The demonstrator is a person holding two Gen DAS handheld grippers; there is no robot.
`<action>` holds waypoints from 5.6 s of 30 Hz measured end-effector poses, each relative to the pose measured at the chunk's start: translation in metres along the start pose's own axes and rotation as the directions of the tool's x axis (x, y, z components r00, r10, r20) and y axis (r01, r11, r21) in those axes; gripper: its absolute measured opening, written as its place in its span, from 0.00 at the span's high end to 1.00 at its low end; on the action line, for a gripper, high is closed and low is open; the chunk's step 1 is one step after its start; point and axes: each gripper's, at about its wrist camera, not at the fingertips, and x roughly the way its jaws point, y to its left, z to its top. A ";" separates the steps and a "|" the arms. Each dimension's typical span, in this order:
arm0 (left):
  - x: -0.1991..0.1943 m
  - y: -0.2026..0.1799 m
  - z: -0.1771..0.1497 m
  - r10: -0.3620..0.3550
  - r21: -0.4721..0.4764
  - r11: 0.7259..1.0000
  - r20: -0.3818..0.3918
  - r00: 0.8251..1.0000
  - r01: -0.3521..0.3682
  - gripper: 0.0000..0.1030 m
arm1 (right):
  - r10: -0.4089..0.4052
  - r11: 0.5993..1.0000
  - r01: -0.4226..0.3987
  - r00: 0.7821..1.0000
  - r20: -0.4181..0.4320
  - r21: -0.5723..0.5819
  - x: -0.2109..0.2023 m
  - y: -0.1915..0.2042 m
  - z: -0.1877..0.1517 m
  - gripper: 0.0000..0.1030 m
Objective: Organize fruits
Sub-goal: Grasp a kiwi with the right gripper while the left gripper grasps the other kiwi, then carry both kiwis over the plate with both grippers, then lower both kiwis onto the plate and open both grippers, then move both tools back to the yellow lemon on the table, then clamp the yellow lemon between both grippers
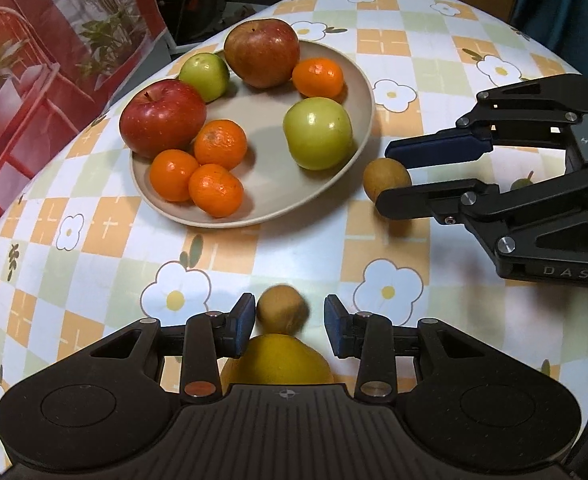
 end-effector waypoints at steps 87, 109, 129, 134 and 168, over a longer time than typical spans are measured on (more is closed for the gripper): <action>0.002 0.026 0.009 -0.017 -0.327 0.937 0.314 0.949 0.125 0.62 | -0.181 0.976 0.169 0.981 0.077 0.139 0.018 -0.059 0.006 0.71; -0.055 0.060 -0.062 0.060 -0.573 0.797 0.388 0.920 0.190 0.62 | -0.199 0.969 0.185 0.977 0.074 0.166 0.013 -0.063 0.007 0.71; -0.048 0.079 -0.116 0.000 -0.631 0.719 0.421 0.907 0.293 0.63 | -0.013 0.999 0.014 1.000 -0.028 0.052 -0.004 0.029 0.015 0.64; -0.044 0.084 -0.129 -0.019 -0.657 0.675 0.439 0.898 0.335 0.63 | 0.047 0.996 -0.053 0.995 -0.086 -0.069 0.007 0.063 0.025 0.61; -0.004 0.075 -0.077 -0.161 -0.582 0.686 0.465 0.870 0.438 0.62 | 0.090 0.977 -0.136 0.960 -0.264 -0.162 0.048 0.077 0.021 0.55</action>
